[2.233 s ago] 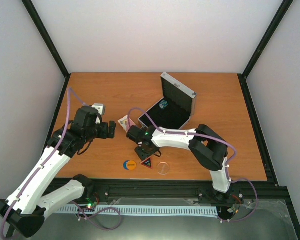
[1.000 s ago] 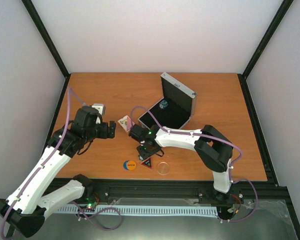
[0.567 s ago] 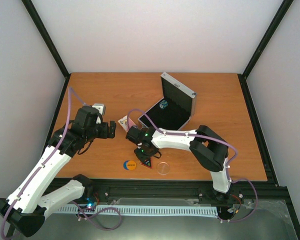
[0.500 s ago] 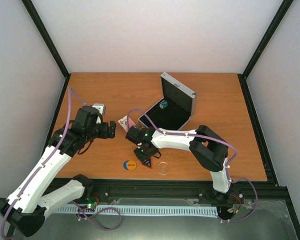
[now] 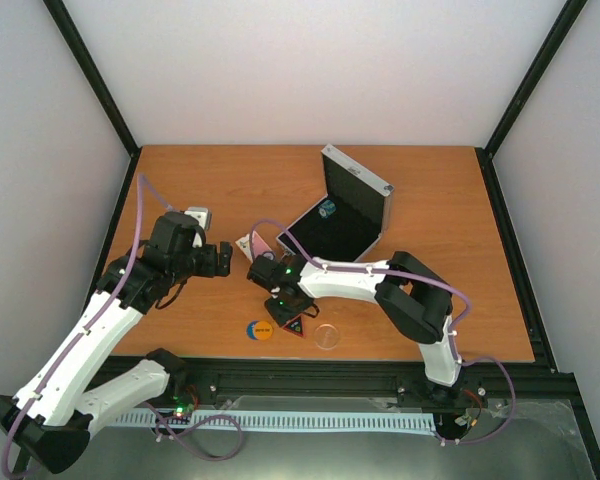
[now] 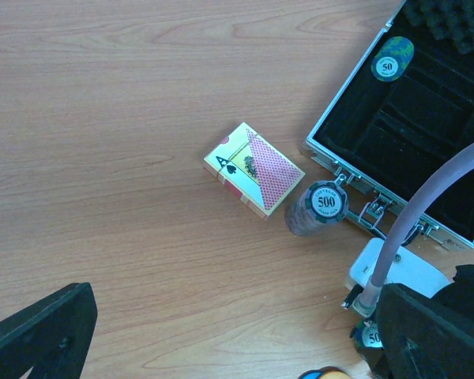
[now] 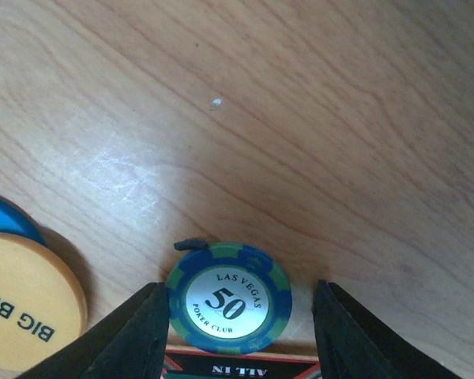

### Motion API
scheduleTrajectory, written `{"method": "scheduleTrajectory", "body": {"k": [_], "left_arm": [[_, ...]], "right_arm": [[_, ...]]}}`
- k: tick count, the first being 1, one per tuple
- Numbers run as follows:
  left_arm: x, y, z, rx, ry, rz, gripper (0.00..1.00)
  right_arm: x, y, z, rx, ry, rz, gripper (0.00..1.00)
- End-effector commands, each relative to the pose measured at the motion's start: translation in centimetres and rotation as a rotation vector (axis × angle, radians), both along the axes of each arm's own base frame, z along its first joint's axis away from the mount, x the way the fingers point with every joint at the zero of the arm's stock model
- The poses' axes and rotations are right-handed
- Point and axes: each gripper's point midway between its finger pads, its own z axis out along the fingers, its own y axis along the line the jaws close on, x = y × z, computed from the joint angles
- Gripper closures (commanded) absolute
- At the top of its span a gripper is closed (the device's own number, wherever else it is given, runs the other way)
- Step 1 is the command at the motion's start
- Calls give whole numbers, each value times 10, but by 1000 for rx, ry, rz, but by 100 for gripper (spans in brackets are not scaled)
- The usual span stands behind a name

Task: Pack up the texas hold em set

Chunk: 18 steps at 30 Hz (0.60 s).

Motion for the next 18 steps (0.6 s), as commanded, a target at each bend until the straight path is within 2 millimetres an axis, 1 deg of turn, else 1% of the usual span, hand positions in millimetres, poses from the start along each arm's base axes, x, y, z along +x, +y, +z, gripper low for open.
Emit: {"method": "scheduleTrajectory", "body": {"k": [1, 5, 10, 15, 17, 18], "left_arm": [[-1, 3, 5, -13, -10, 19, 0], [-1, 3, 5, -17, -12, 19, 0], [-1, 1, 5, -21, -6, 16, 0], [-1, 1, 6, -22, -6, 14, 0], [-2, 1, 5, -21, -3, 13, 0], [-2, 1, 6, -21, -4, 13, 0]], "right_arm": [[-12, -2, -14, -40, 29, 8, 48], [-18, -7, -20, -62, 40, 9, 49], [-25, -6, -28, -69, 56, 21, 52], [-30, -5, -37, -91, 69, 26, 52], [-31, -4, -39, -96, 72, 27, 51], [-31, -4, -39, -98, 72, 27, 46]]}}
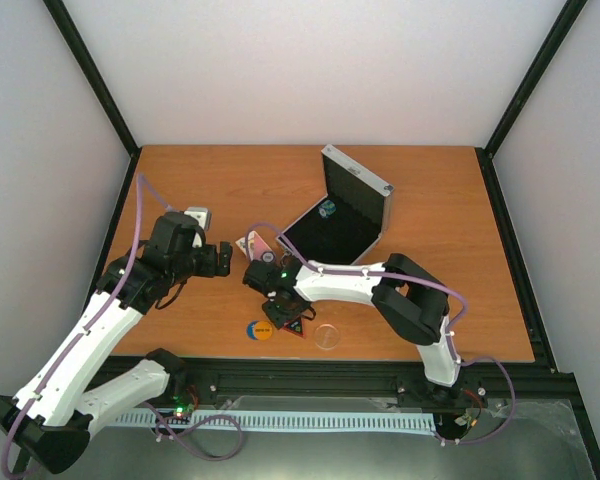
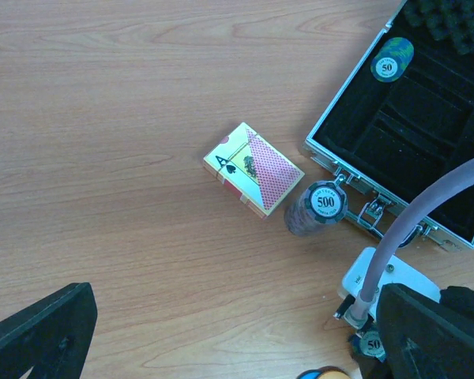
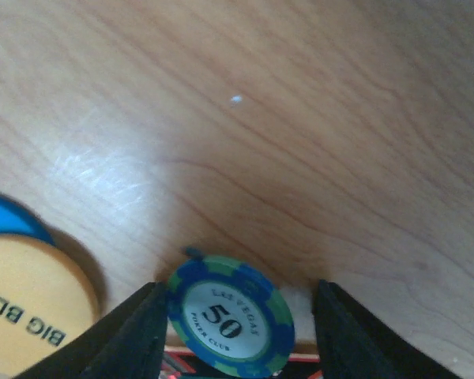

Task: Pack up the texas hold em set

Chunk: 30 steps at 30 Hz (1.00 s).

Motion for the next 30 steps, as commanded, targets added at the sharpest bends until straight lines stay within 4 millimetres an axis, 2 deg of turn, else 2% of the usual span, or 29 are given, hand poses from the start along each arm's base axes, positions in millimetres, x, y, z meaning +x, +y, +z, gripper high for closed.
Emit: {"method": "scheduleTrajectory", "body": {"k": [1, 7, 14, 19, 25, 30], "left_arm": [[-2, 1, 6, -16, -5, 8, 0], [-2, 2, 9, -9, -6, 5, 0], [-3, 2, 10, -15, -13, 7, 0], [-4, 3, 12, -20, -20, 11, 0], [-4, 4, 13, -20, -24, 13, 0], [-4, 4, 13, -14, -26, 12, 0]], "right_arm": [[-28, -7, -38, -81, 95, 20, 42], [-29, -7, -39, -73, 98, 9, 43], [-28, -8, -38, -74, 93, 5, 62], [-24, -9, -34, -78, 68, -2, 68], [-9, -9, -19, -82, 0, -17, 71], [6, -6, 10, -47, -64, -44, 71]]}}
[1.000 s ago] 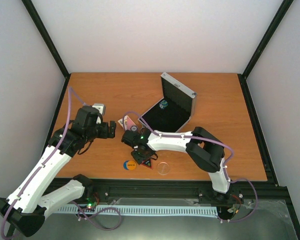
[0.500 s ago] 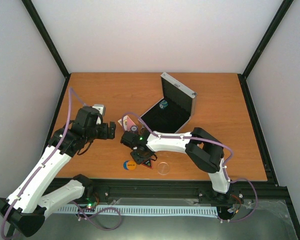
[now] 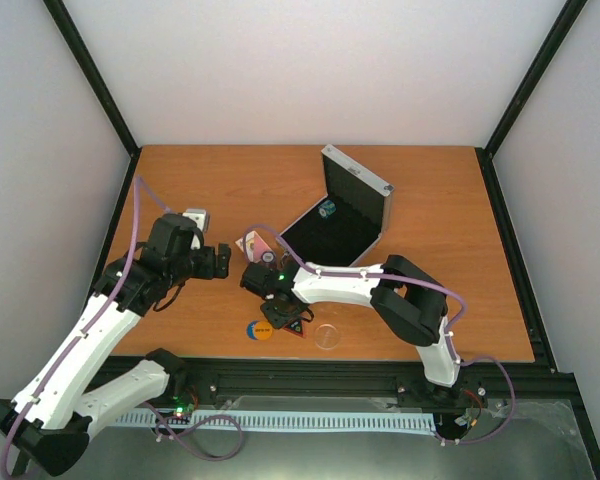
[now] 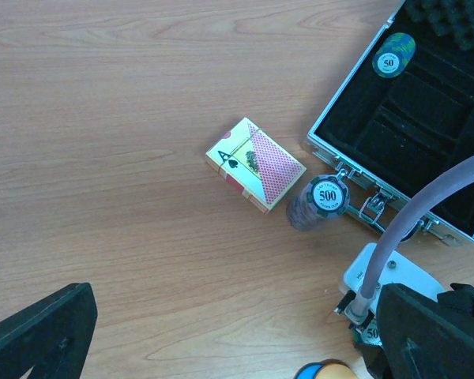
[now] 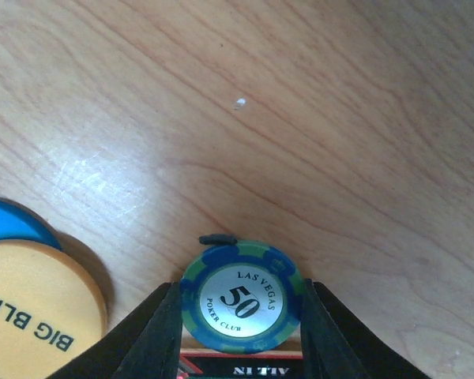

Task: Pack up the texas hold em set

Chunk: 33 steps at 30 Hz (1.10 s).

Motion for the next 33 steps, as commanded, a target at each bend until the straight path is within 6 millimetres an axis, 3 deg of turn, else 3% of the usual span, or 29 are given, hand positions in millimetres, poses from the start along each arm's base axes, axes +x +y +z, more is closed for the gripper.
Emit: {"method": "scheduleTrajectory", "body": {"k": [1, 11, 13, 16, 20, 27, 33], "left_arm": [[1, 1, 12, -19, -29, 12, 0], [6, -4, 10, -30, -29, 2, 0], [7, -6, 9, -32, -26, -1, 0], [9, -6, 9, -31, -26, -1, 0], [10, -7, 9, -26, -25, -5, 0], [10, -6, 9, -19, -21, -5, 0], [10, -6, 8, -15, -16, -6, 0]], "right_arm": [[8, -8, 13, -17, -40, -32, 71], [24, -7, 44, 41, -74, -59, 70], [23, -5, 42, 48, -59, -52, 61], [18, 1, 40, 72, -26, -30, 41], [10, 7, 31, 90, 27, 2, 29], [6, 6, 11, 72, 67, 26, 27], [12, -7, 3, 65, 68, -3, 28]]}}
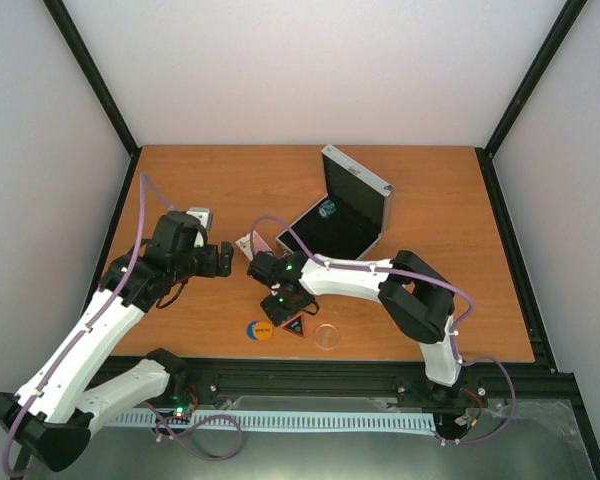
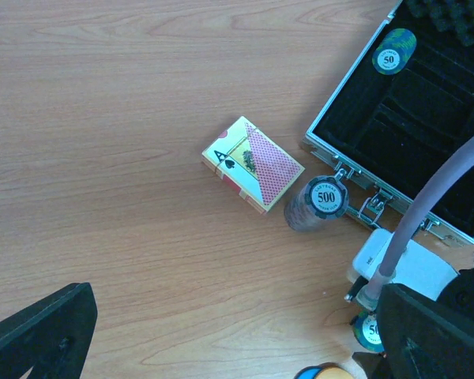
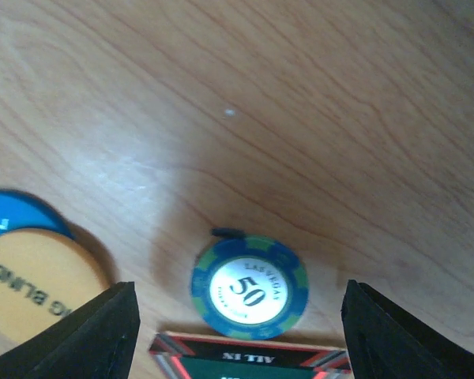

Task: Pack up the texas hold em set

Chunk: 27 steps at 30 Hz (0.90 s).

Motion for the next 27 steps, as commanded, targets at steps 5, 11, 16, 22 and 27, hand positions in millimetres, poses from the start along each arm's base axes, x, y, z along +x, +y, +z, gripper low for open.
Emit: {"method": "scheduleTrajectory", "body": {"k": [5, 11, 16, 22, 27], "left_arm": [[6, -3, 11, -15, -25, -2, 0], [7, -4, 10, -12, -19, -3, 0], [6, -3, 8, -9, -16, 0, 0], [7, -2, 8, -7, -16, 1, 0], [7, -2, 8, -5, -19, 2, 0]], "right_arm": [[9, -12, -18, -22, 9, -4, 28], [6, -13, -26, -25, 33, -19, 28], [-3, -10, -31, -44, 38, 2, 28], [-18, -3, -36, -79, 45, 30, 35], [-18, -12, -41, -114, 34, 11, 46]]}}
